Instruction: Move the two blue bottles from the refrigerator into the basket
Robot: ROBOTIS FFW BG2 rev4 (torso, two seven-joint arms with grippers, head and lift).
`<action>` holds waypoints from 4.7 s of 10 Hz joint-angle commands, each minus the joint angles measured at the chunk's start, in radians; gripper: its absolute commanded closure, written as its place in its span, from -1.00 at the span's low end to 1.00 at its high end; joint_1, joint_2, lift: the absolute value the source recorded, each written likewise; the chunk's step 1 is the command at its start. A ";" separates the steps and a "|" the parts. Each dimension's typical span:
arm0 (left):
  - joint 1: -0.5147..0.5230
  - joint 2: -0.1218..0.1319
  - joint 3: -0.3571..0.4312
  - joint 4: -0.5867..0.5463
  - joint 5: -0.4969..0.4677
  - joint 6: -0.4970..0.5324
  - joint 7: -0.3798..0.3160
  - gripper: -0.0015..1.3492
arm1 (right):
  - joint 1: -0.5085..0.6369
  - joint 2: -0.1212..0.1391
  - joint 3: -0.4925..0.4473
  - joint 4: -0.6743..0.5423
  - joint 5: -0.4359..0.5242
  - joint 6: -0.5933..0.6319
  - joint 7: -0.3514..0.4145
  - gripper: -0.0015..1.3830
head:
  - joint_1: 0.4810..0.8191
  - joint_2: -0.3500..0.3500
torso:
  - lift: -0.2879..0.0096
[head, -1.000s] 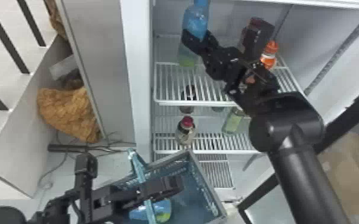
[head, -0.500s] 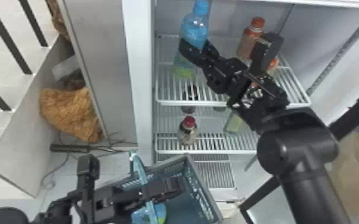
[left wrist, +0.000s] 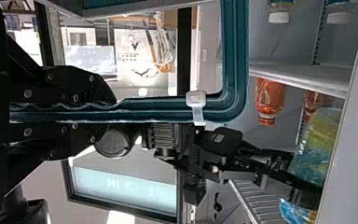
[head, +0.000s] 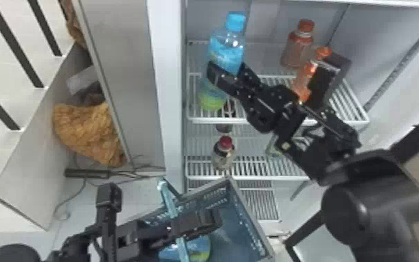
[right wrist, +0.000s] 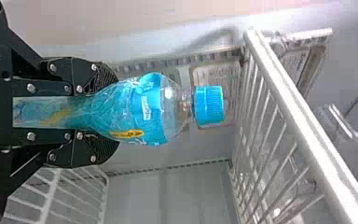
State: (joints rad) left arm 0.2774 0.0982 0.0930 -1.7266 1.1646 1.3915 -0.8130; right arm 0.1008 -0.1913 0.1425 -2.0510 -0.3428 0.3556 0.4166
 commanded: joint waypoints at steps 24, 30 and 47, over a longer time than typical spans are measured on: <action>-0.012 -0.005 0.007 0.000 0.022 -0.029 0.002 0.78 | 0.523 -0.042 -0.127 -0.299 -0.068 0.454 0.177 0.40 | 0.27 -0.36 | 0.87; -0.012 -0.005 0.005 0.000 0.026 -0.032 0.002 0.78 | 0.523 -0.042 -0.164 -0.297 -0.058 0.444 0.180 -0.78 | 0.27 -0.35 | 0.87; 0.022 -0.006 0.023 0.000 0.022 -0.025 0.005 0.78 | 0.869 0.072 -0.406 0.054 -0.034 -0.638 0.113 -0.79 | 0.27 -1.00 | 0.87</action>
State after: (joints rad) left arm 0.2994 0.0916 0.1149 -1.7266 1.1888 1.3655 -0.8081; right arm 0.9545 -0.1268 -0.2479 -1.9962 -0.3780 -0.2526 0.5299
